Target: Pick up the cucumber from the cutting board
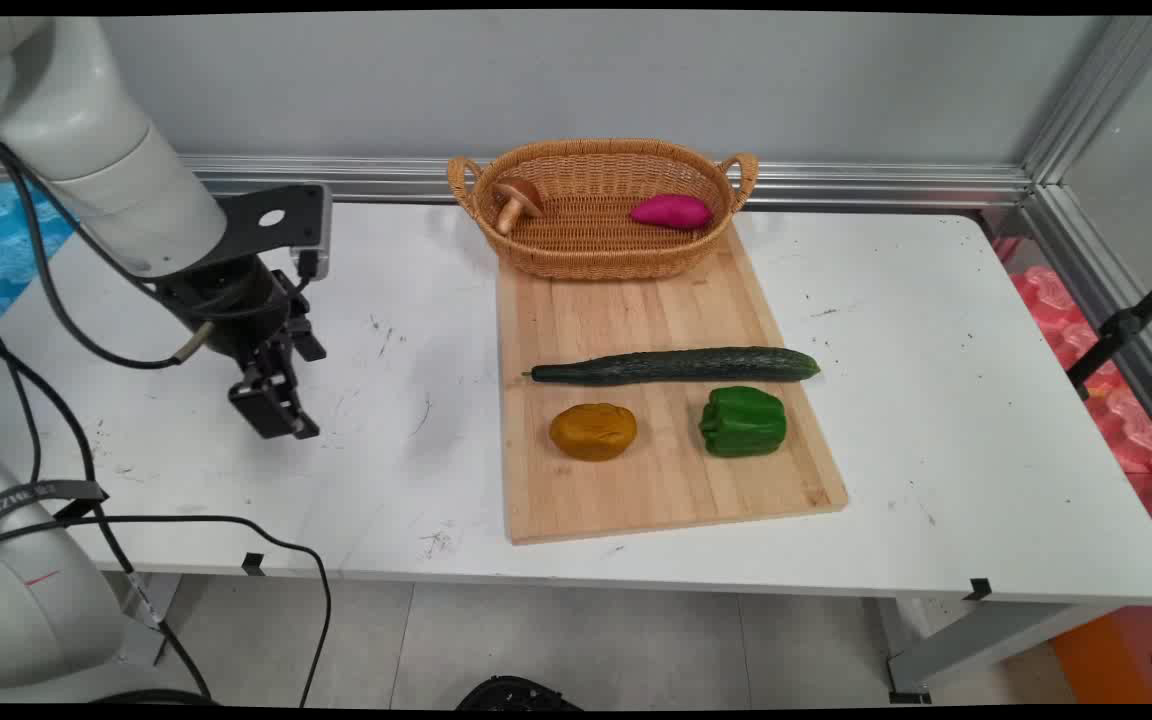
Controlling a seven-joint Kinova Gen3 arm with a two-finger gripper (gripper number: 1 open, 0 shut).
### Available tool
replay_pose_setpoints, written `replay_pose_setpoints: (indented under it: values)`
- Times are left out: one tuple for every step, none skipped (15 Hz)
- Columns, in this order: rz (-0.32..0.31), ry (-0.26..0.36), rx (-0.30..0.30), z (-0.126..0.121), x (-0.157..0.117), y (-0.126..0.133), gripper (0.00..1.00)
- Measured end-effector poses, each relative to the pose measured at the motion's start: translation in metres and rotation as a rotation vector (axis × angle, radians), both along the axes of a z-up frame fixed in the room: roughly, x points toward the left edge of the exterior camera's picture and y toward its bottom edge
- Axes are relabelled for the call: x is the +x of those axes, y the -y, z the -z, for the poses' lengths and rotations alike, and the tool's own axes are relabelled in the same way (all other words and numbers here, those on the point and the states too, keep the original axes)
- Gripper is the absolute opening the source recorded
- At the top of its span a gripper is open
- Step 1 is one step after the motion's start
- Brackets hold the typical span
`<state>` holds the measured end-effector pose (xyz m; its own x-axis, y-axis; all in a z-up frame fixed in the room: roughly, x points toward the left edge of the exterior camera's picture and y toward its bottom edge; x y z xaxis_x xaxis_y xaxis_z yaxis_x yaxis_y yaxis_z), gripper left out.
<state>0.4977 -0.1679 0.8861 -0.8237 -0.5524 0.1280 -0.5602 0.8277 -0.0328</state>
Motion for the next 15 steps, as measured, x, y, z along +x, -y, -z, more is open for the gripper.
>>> replay_pose_setpoints:
  values:
    - [-0.007, -0.008, -0.007, 0.000, -0.004, 0.003, 1.00]
    - [-0.011, -0.017, -0.015, 0.000, -0.007, 0.006, 1.00]
    - [-0.015, -0.033, -0.028, 0.000, -0.014, 0.013, 1.00]
    - [-0.016, -0.055, -0.044, -0.001, -0.022, 0.021, 1.00]
    - [-0.016, -0.076, -0.061, -0.002, -0.032, 0.031, 1.00]
    - [-0.014, -0.097, -0.078, -0.003, -0.043, 0.042, 1.00]
    - [-0.008, -0.118, -0.097, -0.006, -0.056, 0.055, 1.00]
    - [-0.002, -0.135, -0.114, -0.008, -0.069, 0.066, 1.00]
    - [0.005, -0.153, -0.133, -0.012, -0.083, 0.079, 1.00]
    - [0.012, -0.170, -0.150, -0.014, -0.097, 0.092, 1.00]
    - [0.020, -0.183, -0.165, -0.016, -0.109, 0.103, 1.00]
    - [0.030, -0.198, -0.181, -0.017, -0.122, 0.115, 1.00]
    - [0.039, -0.211, -0.196, -0.017, -0.134, 0.126, 1.00]
    - [0.047, -0.222, -0.206, -0.016, -0.144, 0.135, 1.00]
    - [0.055, -0.233, -0.216, -0.013, -0.154, 0.145, 1.00]
